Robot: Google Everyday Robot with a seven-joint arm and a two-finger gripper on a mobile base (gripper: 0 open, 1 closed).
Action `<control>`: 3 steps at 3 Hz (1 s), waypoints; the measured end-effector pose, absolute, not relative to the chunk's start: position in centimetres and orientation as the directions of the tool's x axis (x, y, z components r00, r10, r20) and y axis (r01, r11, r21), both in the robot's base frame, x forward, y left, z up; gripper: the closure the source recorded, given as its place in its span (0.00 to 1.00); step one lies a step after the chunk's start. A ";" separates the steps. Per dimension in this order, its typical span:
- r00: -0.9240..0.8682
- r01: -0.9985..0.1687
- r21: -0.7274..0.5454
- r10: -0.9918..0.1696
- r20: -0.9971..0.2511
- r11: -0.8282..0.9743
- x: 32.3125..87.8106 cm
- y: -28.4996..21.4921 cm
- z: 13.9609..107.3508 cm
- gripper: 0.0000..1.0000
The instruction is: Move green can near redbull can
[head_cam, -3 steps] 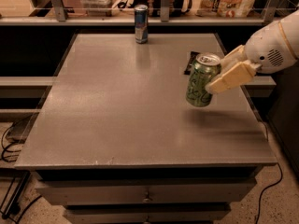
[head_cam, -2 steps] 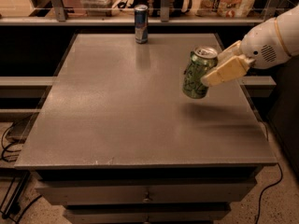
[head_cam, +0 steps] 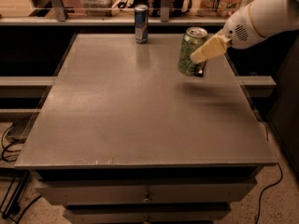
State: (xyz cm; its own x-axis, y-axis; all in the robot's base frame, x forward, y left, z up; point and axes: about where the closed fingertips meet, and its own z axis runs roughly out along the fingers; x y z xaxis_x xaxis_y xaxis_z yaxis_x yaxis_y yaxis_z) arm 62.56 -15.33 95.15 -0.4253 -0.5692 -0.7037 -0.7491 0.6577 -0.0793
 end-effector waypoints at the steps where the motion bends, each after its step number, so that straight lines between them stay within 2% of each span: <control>1: -0.423 -0.751 -0.081 -0.571 -0.703 0.656 62.5 -15.3 95.1 1.00; 2: -0.434 -0.742 -0.075 -0.562 -0.704 0.667 63.0 -14.9 94.6 1.00; 3: -0.428 -0.731 -0.065 -0.531 -0.731 0.679 65.8 -13.1 94.1 1.00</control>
Offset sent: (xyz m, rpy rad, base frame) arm 0.0105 0.0054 -0.0107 0.0089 0.0063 -0.0377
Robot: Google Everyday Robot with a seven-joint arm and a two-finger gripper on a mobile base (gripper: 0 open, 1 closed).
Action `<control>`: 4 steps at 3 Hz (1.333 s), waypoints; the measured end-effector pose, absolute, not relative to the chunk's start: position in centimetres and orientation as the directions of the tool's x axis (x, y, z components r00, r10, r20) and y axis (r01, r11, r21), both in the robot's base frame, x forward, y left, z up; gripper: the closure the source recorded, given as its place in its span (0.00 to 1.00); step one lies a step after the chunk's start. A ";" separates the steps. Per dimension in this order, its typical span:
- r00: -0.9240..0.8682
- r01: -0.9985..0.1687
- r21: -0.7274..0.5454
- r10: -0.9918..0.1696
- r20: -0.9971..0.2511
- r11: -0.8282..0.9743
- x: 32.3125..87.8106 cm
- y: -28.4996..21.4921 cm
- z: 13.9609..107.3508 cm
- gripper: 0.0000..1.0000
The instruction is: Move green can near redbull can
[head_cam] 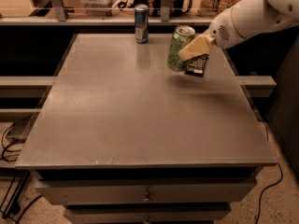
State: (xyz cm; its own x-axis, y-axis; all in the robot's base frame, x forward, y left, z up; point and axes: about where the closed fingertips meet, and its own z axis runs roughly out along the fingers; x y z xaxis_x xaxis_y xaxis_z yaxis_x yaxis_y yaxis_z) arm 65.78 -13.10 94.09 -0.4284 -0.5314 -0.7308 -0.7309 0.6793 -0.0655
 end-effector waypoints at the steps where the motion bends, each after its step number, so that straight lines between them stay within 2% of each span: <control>1: -0.437 -0.716 -0.055 -0.509 -0.742 0.696 69.4 -11.7 93.1 1.00; 4: -0.506 -0.648 -0.011 -0.442 -0.741 0.761 79.6 -8.6 90.8 1.00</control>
Offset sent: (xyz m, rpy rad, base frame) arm 0.1205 0.0366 -0.0214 0.0622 -0.0069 -0.0946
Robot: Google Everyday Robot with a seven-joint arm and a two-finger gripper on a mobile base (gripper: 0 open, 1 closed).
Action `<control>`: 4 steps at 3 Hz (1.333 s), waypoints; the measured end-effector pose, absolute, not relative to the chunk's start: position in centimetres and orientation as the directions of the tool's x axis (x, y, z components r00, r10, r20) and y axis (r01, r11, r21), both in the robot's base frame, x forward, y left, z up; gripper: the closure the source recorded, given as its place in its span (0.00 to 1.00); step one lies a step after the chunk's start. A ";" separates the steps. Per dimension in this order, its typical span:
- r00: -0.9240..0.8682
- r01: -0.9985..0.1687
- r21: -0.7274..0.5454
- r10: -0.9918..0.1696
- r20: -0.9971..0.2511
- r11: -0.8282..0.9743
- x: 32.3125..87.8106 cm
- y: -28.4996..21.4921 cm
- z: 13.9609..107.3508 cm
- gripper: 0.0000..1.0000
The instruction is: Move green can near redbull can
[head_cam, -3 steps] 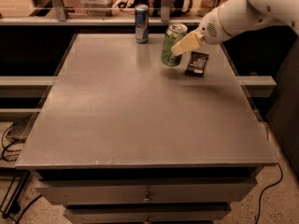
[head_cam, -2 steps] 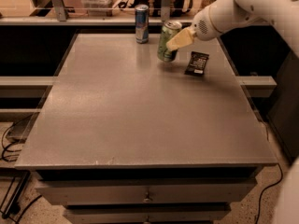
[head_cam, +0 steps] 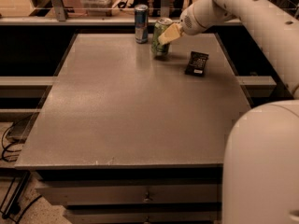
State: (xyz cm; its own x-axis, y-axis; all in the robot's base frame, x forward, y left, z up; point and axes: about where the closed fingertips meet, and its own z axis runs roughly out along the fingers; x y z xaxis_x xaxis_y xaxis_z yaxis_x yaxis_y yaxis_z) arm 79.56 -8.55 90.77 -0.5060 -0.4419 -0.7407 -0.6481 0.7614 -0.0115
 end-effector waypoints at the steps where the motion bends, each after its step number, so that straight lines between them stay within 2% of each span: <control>1: -0.531 -0.615 -0.005 -0.419 -0.736 0.789 82.0 -7.9 90.3 1.00; 2: -0.539 -0.601 -0.007 -0.412 -0.735 0.799 83.5 -6.8 90.1 0.83; 4: -0.533 -0.614 -0.033 -0.445 -0.719 0.789 84.2 -4.9 89.6 0.36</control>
Offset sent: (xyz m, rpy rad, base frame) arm 0.0607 0.0256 0.0009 -0.0040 -0.0011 -0.0849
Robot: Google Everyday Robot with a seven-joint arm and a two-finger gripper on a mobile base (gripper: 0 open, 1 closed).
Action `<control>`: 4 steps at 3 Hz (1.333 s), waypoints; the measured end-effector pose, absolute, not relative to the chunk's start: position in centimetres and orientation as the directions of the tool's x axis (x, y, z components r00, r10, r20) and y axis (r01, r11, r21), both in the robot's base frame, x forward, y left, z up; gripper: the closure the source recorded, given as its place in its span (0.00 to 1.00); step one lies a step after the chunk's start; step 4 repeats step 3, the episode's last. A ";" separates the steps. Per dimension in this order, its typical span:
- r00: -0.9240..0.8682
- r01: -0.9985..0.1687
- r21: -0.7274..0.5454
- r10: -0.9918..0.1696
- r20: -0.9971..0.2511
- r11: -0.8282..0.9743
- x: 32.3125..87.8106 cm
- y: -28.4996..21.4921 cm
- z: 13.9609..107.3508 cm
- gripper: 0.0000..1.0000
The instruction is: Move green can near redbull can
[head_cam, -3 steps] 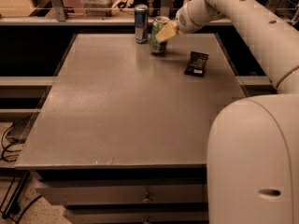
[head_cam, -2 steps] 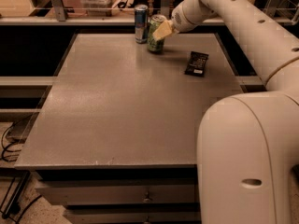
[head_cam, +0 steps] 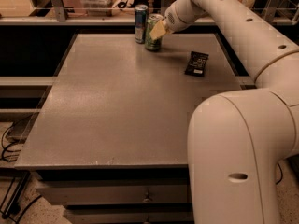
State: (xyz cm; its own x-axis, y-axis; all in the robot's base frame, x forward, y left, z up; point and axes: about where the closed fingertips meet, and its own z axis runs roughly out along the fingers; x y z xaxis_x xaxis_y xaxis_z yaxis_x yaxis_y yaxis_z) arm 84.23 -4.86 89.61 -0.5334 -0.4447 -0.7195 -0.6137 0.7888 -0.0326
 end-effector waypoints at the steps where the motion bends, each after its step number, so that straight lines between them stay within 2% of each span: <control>1: -0.521 -0.633 -0.048 -0.471 -0.712 0.773 83.8 -4.1 89.6 0.13; 2: -0.524 -0.634 -0.045 -0.472 -0.710 0.772 83.8 -3.9 89.3 0.00; 4: -0.524 -0.634 -0.045 -0.472 -0.709 0.772 83.8 -3.9 89.2 0.00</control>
Offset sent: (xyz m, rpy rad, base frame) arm -0.0040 0.0067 -0.0001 -0.0167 -0.0014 0.0218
